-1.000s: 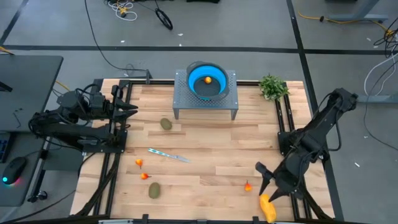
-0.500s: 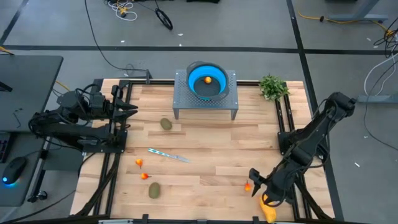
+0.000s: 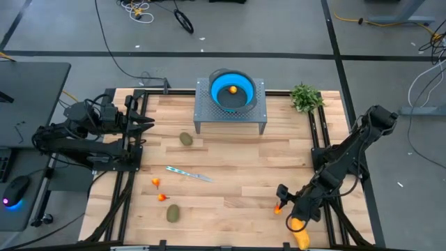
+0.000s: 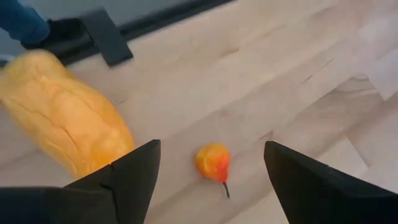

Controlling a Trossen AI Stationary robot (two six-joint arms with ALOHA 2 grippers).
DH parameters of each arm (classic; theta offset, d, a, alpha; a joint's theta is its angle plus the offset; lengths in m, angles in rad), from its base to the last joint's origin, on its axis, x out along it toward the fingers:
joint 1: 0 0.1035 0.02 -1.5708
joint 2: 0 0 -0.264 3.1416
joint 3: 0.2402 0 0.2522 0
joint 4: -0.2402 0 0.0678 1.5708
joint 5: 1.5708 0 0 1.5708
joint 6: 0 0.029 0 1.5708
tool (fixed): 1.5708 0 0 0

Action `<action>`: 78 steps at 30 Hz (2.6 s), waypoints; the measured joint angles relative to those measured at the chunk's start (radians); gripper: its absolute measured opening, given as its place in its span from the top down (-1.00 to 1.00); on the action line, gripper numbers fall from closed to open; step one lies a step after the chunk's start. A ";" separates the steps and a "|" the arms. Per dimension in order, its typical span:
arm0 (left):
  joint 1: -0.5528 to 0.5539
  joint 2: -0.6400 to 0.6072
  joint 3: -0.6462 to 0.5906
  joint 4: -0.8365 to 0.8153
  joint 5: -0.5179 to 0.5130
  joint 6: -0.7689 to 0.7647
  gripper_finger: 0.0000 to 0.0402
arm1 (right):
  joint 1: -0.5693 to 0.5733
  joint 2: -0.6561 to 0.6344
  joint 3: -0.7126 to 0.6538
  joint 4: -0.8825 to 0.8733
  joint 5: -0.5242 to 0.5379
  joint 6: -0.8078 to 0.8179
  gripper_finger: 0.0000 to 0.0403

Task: Pick & Place Fruit
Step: Put the peach into the blue bin

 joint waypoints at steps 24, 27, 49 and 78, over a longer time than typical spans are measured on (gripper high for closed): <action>0.000 0.000 0.000 0.000 0.000 0.000 0.66 | 0.000 0.172 0.096 -0.062 -0.008 -0.027 -0.48; 0.000 0.000 0.000 0.001 0.000 0.000 0.66 | -0.004 0.200 0.097 -0.063 -0.005 -0.028 -0.48; 0.000 0.000 0.000 0.000 0.000 0.000 0.66 | -0.102 0.319 0.096 -0.034 -0.009 -0.046 -0.48; 0.000 0.000 0.000 0.000 0.000 0.000 0.66 | -0.116 0.357 0.096 0.085 -0.012 -0.046 -0.43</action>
